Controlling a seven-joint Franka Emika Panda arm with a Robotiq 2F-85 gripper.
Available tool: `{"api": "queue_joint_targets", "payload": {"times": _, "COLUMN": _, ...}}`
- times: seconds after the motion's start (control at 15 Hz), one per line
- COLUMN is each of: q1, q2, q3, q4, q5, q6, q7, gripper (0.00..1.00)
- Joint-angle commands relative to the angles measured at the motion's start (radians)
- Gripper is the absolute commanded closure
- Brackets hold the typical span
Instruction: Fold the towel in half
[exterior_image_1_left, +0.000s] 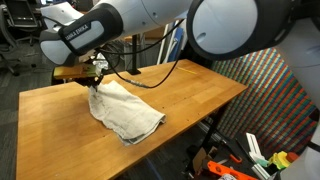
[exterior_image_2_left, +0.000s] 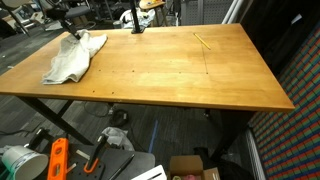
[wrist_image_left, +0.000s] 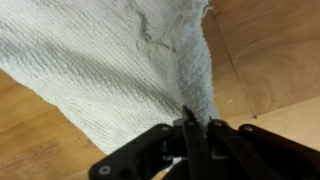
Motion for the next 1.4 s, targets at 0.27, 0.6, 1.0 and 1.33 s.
{"api": "queue_joint_targets", "payload": {"times": 0.27, "q1": 0.010, "q2": 0.137, "q3": -0.087, "q4": 0.248, "q5": -0.058, "q6": -0.082, "q7": 0.064, "gripper": 0.93}}
{"api": "queue_joint_targets", "payload": {"times": 0.6, "q1": 0.013, "q2": 0.186, "q3": -0.137, "q4": 0.307, "q5": -0.102, "q6": -0.081, "q7": 0.118, "gripper": 0.93}}
{"api": "queue_joint_targets", "payload": {"times": 1.0, "q1": 0.010, "q2": 0.194, "q3": -0.131, "q4": 0.306, "q5": -0.106, "q6": -0.141, "q7": 0.068, "gripper": 0.54}}
{"api": "queue_joint_targets", "payload": {"times": 1.33, "q1": -0.020, "q2": 0.104, "q3": -0.053, "q4": 0.186, "q5": -0.074, "q6": -0.186, "q7": -0.192, "gripper": 0.16}}
